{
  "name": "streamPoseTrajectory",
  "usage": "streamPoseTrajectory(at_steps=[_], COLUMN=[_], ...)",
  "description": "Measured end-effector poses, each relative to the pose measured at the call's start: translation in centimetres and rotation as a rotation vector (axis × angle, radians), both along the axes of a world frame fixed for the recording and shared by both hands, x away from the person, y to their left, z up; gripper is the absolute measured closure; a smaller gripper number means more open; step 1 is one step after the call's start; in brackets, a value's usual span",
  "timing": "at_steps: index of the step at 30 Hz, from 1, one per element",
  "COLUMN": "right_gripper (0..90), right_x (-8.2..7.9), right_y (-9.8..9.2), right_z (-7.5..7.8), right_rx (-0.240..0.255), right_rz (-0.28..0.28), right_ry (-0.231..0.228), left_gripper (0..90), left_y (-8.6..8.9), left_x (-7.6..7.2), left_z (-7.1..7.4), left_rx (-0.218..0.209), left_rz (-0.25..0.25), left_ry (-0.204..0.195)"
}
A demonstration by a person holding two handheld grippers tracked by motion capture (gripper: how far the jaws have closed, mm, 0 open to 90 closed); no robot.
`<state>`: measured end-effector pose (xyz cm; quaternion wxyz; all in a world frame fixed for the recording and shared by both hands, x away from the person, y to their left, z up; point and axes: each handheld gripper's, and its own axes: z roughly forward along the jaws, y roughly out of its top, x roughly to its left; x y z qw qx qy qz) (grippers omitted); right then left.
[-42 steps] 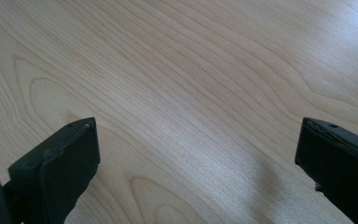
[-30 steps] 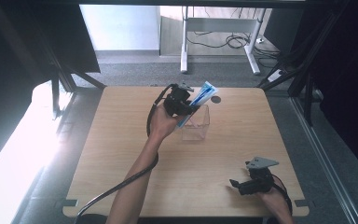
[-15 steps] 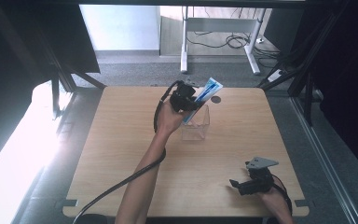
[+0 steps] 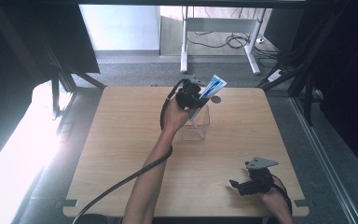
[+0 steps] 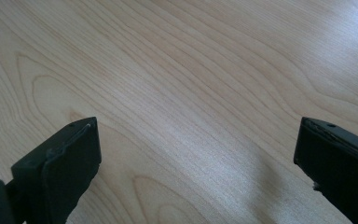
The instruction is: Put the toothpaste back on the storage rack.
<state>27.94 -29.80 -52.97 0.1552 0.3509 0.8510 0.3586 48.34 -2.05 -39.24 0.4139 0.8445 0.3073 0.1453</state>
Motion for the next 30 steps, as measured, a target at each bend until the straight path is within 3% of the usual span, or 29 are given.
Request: streamPoseTrajectory(at_steps=[7,25,30], right_gripper=[1.0,1.2,1.2], right_x=[0.0,0.0,0.0], right_y=[0.0,-0.1,-0.1], right_z=[0.0,0.0,0.0], right_rx=[0.001,-0.002,-0.005], right_rz=[0.000,-0.001,-0.001], right_ry=[0.002,0.000,-0.001], left_gripper=[72.3,71.9,71.8], left_y=[-0.2,-1.0,-1.2], left_x=[0.6,0.2,-0.1], left_z=[-1.0,-3.3,-3.8], left_rx=[0.007,0.023,0.053], left_rz=[0.017,-0.001,-0.009], left_ry=[-0.009,-0.040,-0.047])
